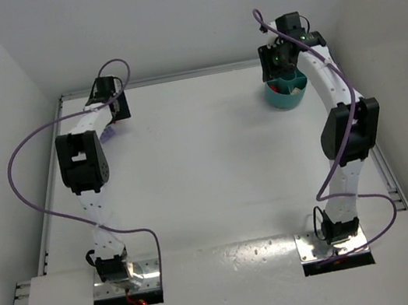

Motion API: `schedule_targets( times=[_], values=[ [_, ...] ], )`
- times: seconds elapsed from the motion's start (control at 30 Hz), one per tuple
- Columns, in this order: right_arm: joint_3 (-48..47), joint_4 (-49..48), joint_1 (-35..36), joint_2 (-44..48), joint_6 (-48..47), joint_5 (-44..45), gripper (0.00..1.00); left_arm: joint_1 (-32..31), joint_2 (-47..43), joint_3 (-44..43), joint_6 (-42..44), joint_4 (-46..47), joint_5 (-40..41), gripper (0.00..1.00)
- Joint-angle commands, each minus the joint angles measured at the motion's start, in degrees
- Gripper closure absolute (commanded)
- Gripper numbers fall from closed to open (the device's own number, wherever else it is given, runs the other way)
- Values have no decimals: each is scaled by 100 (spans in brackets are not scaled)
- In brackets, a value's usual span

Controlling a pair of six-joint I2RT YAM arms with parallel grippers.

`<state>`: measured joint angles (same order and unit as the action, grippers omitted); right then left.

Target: Sort the legos into containers by color

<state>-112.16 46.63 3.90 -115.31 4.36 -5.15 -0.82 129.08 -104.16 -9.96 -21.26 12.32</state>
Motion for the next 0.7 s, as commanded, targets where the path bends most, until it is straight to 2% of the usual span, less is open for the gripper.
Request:
schedule_targets(
  times=[0.0,0.67],
  values=[
    [10,-137,14,-18,39,-74,56,12,56,-210,-94,148,87,38],
    [-43,-137,14,-124,39,-74,56,223,408,-377,-94,289,-28,44]
  ],
)
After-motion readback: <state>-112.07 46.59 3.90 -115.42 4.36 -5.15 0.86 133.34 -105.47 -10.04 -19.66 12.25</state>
